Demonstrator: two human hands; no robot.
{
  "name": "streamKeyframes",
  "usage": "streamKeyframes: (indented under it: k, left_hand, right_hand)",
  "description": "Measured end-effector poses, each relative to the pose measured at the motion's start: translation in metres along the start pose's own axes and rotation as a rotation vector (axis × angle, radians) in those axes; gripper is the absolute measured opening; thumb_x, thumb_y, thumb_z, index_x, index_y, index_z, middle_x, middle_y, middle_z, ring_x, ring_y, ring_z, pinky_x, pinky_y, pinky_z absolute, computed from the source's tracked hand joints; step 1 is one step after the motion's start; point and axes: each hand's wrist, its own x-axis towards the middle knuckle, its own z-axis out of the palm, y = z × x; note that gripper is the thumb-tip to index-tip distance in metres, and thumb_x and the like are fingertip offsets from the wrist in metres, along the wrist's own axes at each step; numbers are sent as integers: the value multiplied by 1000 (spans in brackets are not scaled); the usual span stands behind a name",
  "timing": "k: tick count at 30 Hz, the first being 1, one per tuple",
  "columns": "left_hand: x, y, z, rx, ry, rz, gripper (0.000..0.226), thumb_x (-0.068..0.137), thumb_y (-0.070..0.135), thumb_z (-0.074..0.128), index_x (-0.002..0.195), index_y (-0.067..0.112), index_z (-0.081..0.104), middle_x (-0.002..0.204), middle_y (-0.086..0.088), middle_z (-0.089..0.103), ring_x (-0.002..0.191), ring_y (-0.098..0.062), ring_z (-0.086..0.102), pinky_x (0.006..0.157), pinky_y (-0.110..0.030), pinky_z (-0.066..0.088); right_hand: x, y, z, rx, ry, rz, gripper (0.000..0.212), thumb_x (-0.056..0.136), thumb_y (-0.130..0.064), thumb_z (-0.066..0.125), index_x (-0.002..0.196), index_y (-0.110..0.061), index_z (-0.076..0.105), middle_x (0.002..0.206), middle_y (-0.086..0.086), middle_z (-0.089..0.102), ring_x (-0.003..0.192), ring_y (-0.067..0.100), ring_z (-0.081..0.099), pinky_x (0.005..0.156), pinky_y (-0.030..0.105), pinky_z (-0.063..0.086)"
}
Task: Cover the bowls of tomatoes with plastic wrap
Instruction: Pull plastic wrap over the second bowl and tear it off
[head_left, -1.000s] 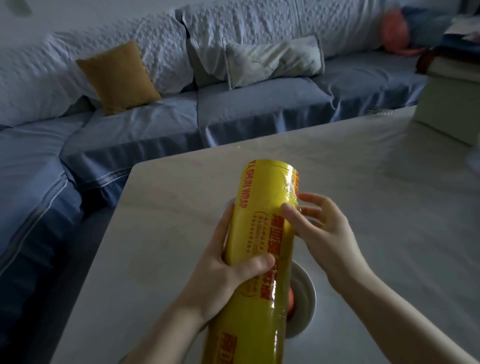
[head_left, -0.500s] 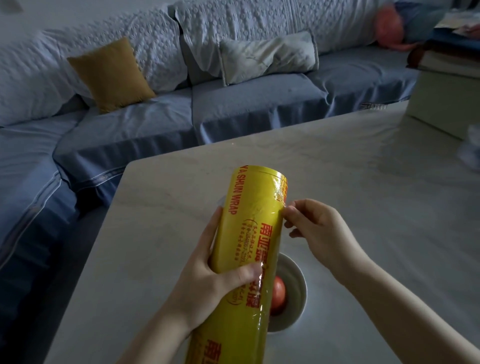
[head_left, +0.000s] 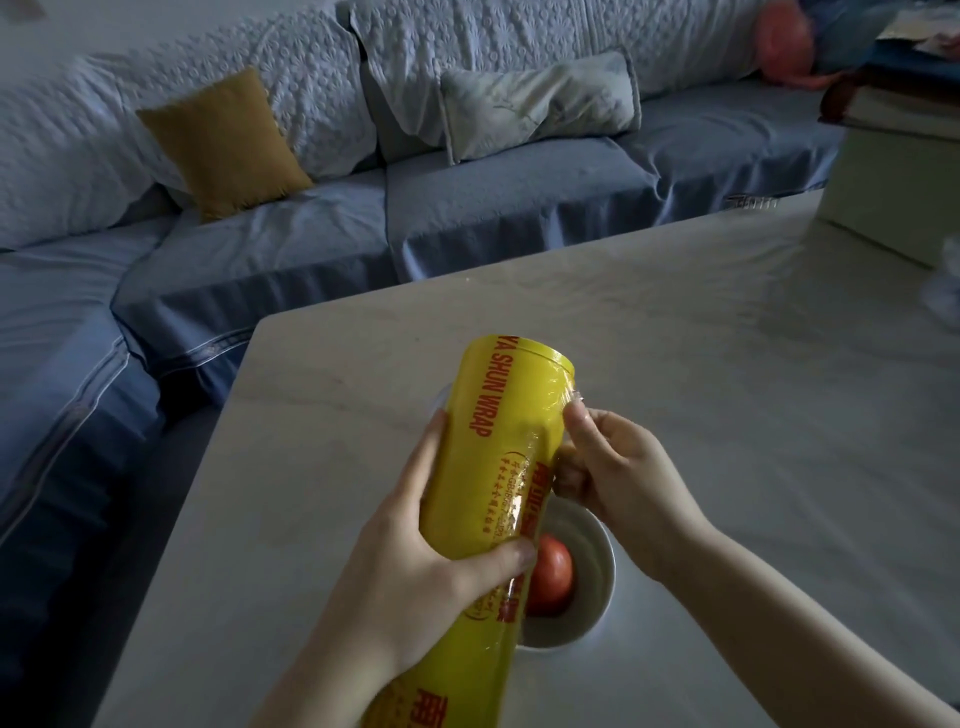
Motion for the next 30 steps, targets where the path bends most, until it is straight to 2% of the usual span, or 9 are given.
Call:
streamKeyframes:
  k: [2,7,12,15,17,20,25,27,30]
  left_hand:
    - [0,2,-1,49,-13,11,104,37,64,75,115,79,8,114,34,53,98,6,60,86,-30,54]
    - [1,0,-4,174,27,55,106,47,57,83,114,81,4,116,30,50,100,3,58,83,-22,51]
    - [3,-3,-3,298,55,39,111,40,68,76,121,78,-1,126,14,51,106,-9,57,90,-36,51]
    - [2,-3,-2,300,53,36,112,35,72,71,123,77,0,124,13,52,105,-8,58,90,-35,51]
    - [3,-4,-1,298,54,41,112,39,68,76,123,77,1,124,12,52,104,-8,58,90,-34,50]
    - [4,-5,-2,319,55,41,111,43,65,79,120,79,0,125,12,50,106,-9,56,90,-32,48]
    - [10,-2,0,455,74,31,115,50,58,80,116,77,-12,112,6,46,103,-16,55,82,-29,42]
    - [11,1,0,504,90,38,114,54,59,77,113,75,-19,105,6,41,100,-18,54,78,-29,40]
    - [11,7,0,472,108,49,111,52,63,75,112,76,-17,102,7,40,91,-13,51,77,-29,40]
  right_hand:
    - [-1,1,-1,-12,-5,23,45,66,-49,56,81,-6,54,48,-4,45,45,8,42,55,27,40]
    - [-2,-2,-10,-129,-101,158,43,51,-46,71,69,-8,60,46,0,48,46,10,41,55,25,37]
    - [-6,-4,-11,-189,-200,169,21,53,-37,73,48,-17,66,45,-2,51,44,8,42,51,21,38]
    - [-8,-3,-10,-244,-170,120,20,70,-23,75,53,-16,65,46,-6,54,43,4,46,47,15,40]
    - [-12,-1,-7,-324,-92,70,18,75,-20,74,60,-14,66,47,-7,57,45,3,50,48,15,43]
    - [-14,-2,-8,-409,-30,73,23,76,-26,72,67,-6,69,56,2,59,54,11,52,57,27,44]
    - [-16,-23,-19,-332,-212,207,20,76,-24,70,72,-5,73,57,5,49,50,10,43,65,33,41]
    - [-18,-26,-19,-356,-225,183,24,72,-30,72,74,-6,74,53,6,54,52,11,48,70,35,45]
    - [-22,-23,-15,-419,-279,146,26,62,-37,77,78,-17,76,75,16,71,69,16,61,74,33,52]
